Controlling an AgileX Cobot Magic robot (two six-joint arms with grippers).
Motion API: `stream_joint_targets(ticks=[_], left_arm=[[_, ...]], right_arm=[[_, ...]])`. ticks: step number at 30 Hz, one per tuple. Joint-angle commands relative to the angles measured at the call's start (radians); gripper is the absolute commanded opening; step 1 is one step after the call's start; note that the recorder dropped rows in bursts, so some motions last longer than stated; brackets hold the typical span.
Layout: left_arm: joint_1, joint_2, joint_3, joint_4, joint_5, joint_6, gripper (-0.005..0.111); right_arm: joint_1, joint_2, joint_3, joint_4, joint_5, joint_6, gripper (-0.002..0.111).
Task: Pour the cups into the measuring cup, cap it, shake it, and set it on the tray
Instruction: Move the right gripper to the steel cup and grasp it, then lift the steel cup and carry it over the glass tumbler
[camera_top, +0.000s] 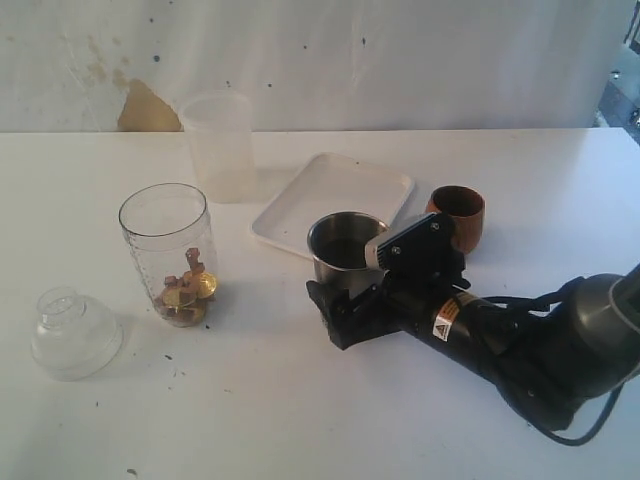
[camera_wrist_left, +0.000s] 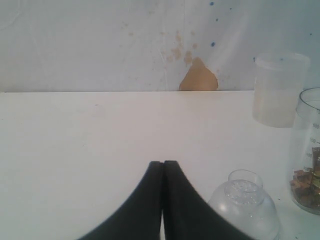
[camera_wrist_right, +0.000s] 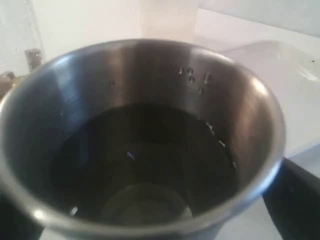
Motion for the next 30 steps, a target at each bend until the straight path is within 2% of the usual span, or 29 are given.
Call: stream_joint_targets(ticks=[1, 30], left_arm=[[-0.001, -0.004, 0.006, -0.001, -0.012, 0.0, 0.0], [-0.001, -0.004, 0.006, -0.001, -0.012, 0.0, 0.0]], right_arm=[[-0.001, 0.033, -0.031, 0.016, -0.016, -0.01, 0.099], [-0.001, 0.117, -0.103, -0.071, -0.054, 0.144, 0.099]])
